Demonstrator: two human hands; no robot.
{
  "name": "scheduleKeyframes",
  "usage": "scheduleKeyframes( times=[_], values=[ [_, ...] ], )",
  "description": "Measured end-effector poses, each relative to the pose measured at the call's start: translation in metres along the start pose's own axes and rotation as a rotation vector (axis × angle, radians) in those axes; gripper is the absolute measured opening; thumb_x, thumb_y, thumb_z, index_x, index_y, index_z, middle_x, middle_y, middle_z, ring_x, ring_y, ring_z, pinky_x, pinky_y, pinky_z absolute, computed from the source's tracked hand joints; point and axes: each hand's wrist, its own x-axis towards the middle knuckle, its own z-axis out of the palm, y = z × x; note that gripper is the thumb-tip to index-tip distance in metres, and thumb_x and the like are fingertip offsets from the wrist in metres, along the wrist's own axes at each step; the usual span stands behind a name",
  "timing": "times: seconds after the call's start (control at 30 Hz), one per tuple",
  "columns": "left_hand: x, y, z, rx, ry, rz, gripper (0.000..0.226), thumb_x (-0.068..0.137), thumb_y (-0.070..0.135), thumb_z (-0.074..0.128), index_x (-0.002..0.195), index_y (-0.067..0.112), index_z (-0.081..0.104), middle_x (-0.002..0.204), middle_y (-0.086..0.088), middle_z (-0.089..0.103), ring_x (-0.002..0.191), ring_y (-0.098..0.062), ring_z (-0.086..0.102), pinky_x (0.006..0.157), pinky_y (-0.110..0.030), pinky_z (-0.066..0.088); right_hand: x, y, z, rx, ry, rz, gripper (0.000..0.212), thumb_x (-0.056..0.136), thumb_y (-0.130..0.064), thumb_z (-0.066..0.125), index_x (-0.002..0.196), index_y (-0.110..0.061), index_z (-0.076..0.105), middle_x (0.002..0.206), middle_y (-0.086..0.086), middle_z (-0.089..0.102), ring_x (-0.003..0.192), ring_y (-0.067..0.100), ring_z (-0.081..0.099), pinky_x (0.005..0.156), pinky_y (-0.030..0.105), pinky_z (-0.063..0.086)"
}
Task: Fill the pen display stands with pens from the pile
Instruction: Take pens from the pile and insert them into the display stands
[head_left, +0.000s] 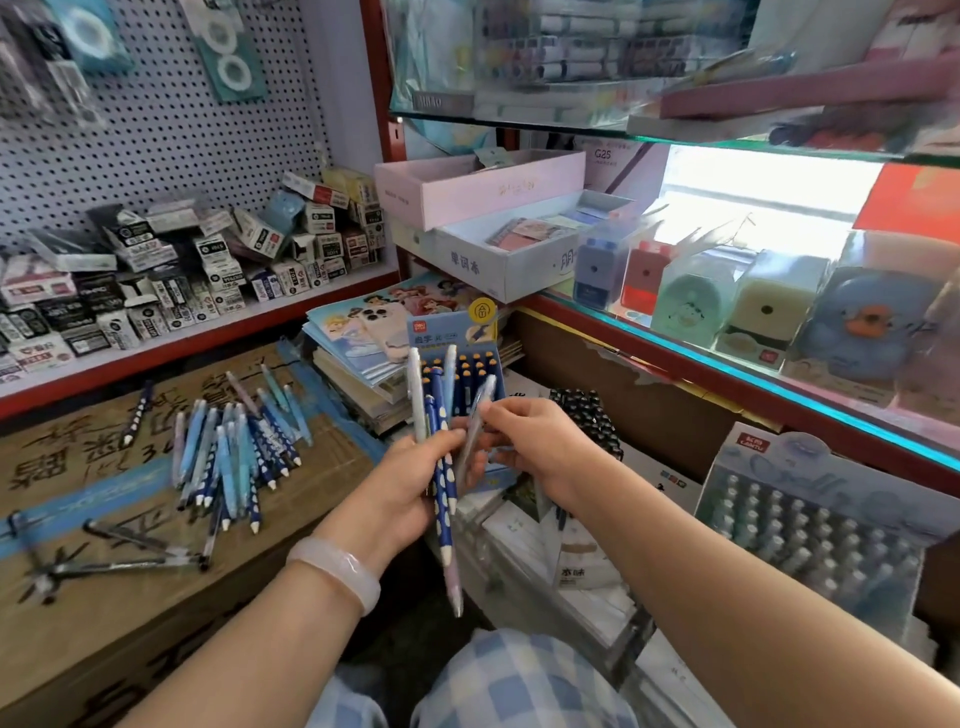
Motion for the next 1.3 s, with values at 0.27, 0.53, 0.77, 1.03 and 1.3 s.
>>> scheduleKeyframes(
  times=[0.27,0.53,0.77,1.03,1.3],
  values=[
    [0.022,-0.001,-0.004,0.007,0.315,0.046,0.01,0.096,0.002,0.044,0.091,0.006,0.051,0.061,-0.01,0.052,0.033,-0.012,0.056,0.034,-0.019,0.047,-0.001,-0.02,-0.024,0.014,0.214,-0.157,0.017,0.098,-0.021,0.047,0.097,-0.01,0.06,0.081,0.004,0.06,0.076,0.013,0.058,0.065,0.023,0.052],
    [0.003,-0.015,0.061,0.193,0.016,0.066,0.012,0.097,0.003,0.041,0.095,0.008,0.052,0.063,-0.004,0.041,0.033,-0.004,0.037,0.032,-0.014,0.029,-0.04,-0.03,-0.09,-0.216,0.369,-0.254,0.013,0.095,-0.02,0.053,0.102,-0.013,0.061,0.089,0.007,0.067,0.081,0.017,0.067,0.074,0.026,0.058],
    [-0.022,-0.03,0.115,0.299,-0.157,0.09,0.009,0.097,0.005,0.043,0.095,0.008,0.051,0.065,-0.004,0.038,0.034,-0.003,0.037,0.032,-0.014,0.03,-0.102,-0.018,-0.164,-0.362,0.535,-0.35,0.008,0.091,-0.011,0.059,0.096,-0.006,0.058,0.072,0.01,0.065,0.059,0.015,0.062,0.065,0.029,0.055],
    [-0.037,-0.061,0.137,0.334,-0.215,0.051,0.013,0.097,0.005,0.043,0.091,0.011,0.053,0.063,-0.003,0.039,0.035,-0.003,0.038,0.033,-0.015,0.031,-0.153,0.029,-0.194,-0.665,0.565,-0.248,0.013,0.084,-0.022,0.066,0.09,-0.018,0.056,0.082,-0.003,0.064,0.076,0.011,0.062,0.071,0.026,0.053],
    [-0.045,-0.061,0.128,0.304,-0.257,0.038,0.012,0.096,0.004,0.043,0.1,0.006,0.054,0.063,-0.003,0.041,0.037,-0.004,0.038,0.033,-0.015,0.031,-0.151,0.059,-0.188,-0.75,0.475,-0.154,0.012,0.087,-0.016,0.063,0.098,-0.016,0.058,0.088,-0.002,0.065,0.079,0.012,0.064,0.068,0.022,0.052]
  ],
)
